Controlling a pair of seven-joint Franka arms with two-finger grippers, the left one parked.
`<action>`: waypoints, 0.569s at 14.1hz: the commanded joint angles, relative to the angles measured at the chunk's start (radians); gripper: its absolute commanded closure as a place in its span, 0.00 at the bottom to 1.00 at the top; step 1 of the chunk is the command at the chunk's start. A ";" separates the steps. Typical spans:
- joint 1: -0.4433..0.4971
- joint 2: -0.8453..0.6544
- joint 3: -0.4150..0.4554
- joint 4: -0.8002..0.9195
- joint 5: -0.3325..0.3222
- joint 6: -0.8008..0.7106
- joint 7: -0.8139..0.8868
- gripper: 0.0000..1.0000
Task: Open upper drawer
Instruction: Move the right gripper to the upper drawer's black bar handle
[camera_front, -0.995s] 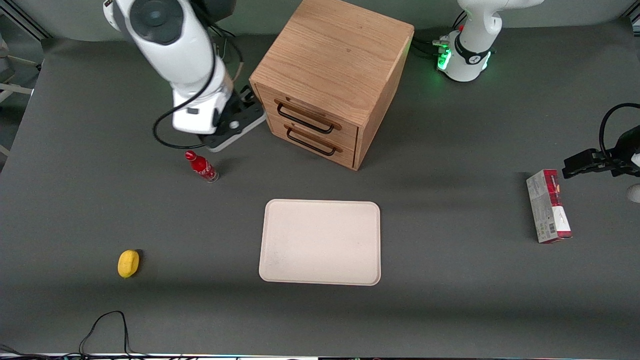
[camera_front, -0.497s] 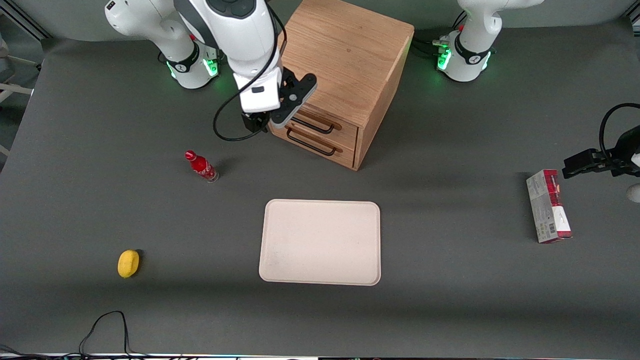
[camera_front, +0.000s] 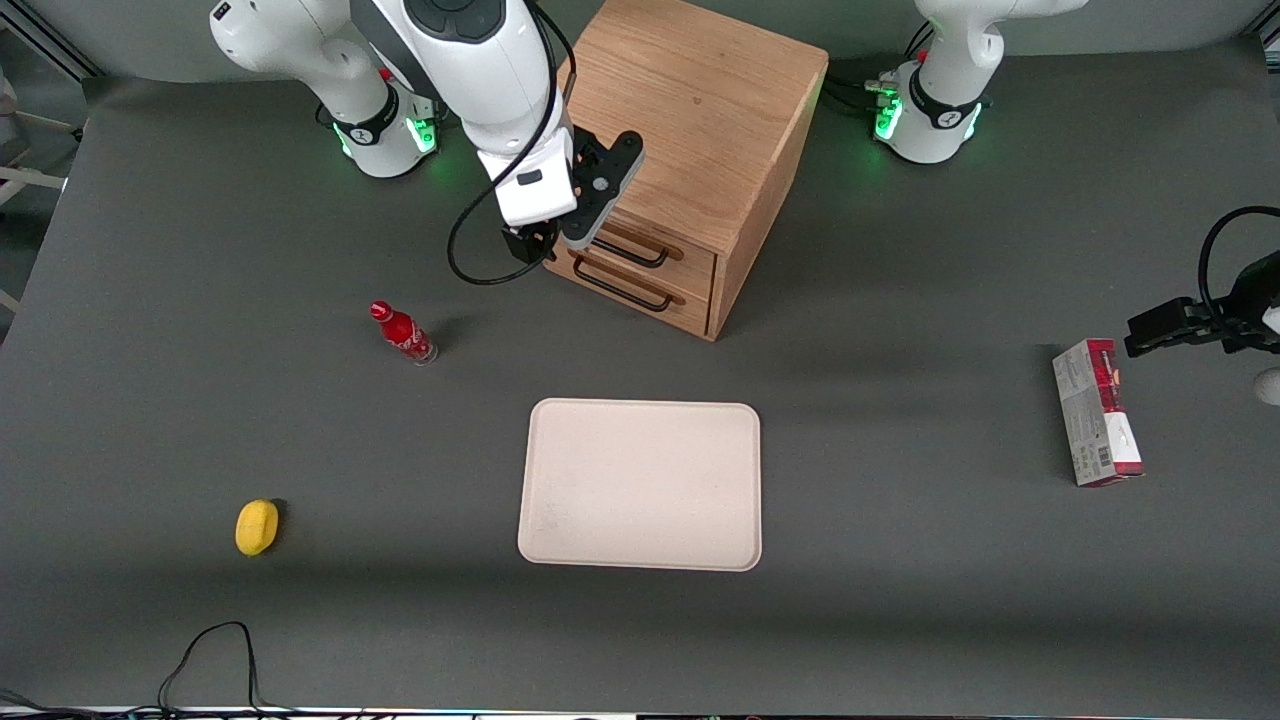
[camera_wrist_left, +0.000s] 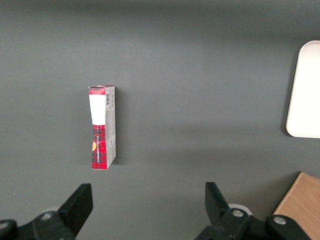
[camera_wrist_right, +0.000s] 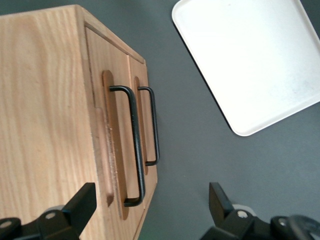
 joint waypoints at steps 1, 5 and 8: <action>0.002 0.008 -0.008 0.013 0.040 0.000 -0.033 0.00; 0.004 -0.003 -0.010 -0.071 0.039 0.061 -0.066 0.00; 0.018 -0.005 -0.008 -0.136 0.031 0.139 -0.066 0.00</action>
